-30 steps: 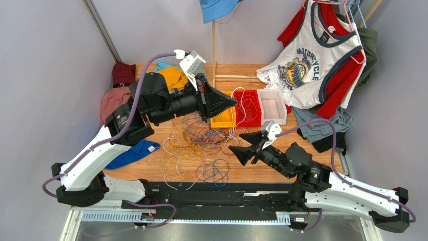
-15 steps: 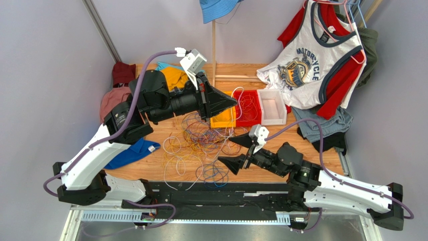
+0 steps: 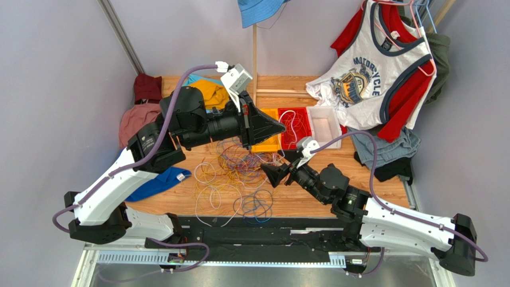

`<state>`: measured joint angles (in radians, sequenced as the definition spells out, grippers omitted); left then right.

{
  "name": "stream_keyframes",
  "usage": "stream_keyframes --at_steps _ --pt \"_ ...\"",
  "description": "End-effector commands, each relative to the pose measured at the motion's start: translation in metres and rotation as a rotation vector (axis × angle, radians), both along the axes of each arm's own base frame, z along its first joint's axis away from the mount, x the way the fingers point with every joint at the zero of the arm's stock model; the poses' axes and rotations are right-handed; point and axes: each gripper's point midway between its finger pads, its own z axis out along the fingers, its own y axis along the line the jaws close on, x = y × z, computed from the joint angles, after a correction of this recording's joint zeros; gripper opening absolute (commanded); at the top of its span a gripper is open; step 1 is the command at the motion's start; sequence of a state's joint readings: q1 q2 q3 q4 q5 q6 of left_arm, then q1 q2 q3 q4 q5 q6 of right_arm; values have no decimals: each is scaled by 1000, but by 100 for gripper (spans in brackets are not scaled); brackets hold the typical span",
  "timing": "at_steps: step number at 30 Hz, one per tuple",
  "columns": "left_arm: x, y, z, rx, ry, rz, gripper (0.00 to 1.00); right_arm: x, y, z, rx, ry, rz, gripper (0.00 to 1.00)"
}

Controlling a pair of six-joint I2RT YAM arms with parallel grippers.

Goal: Untangle the cables

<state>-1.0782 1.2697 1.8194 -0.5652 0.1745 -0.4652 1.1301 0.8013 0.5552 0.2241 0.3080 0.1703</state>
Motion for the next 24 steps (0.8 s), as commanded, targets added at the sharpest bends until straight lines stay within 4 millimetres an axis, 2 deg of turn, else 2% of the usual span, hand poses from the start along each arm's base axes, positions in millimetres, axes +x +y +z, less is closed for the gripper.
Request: stream_keyframes --at_steps 1,5,13,18,24 --pt "-5 11 14 -43 -35 9 0 11 -21 15 90 -6 -107 80" --pt "6 17 11 -37 -33 79 0 3 -20 12 64 15 -66 79" --pt "42 27 0 0 6 291 0 4 -31 6 64 37 -105 79" --pt "36 19 1 -7 9 244 0 8 -33 3 36 29 -131 81" --pt "24 15 8 -31 2 174 0 11 -18 6 32 18 -103 82"
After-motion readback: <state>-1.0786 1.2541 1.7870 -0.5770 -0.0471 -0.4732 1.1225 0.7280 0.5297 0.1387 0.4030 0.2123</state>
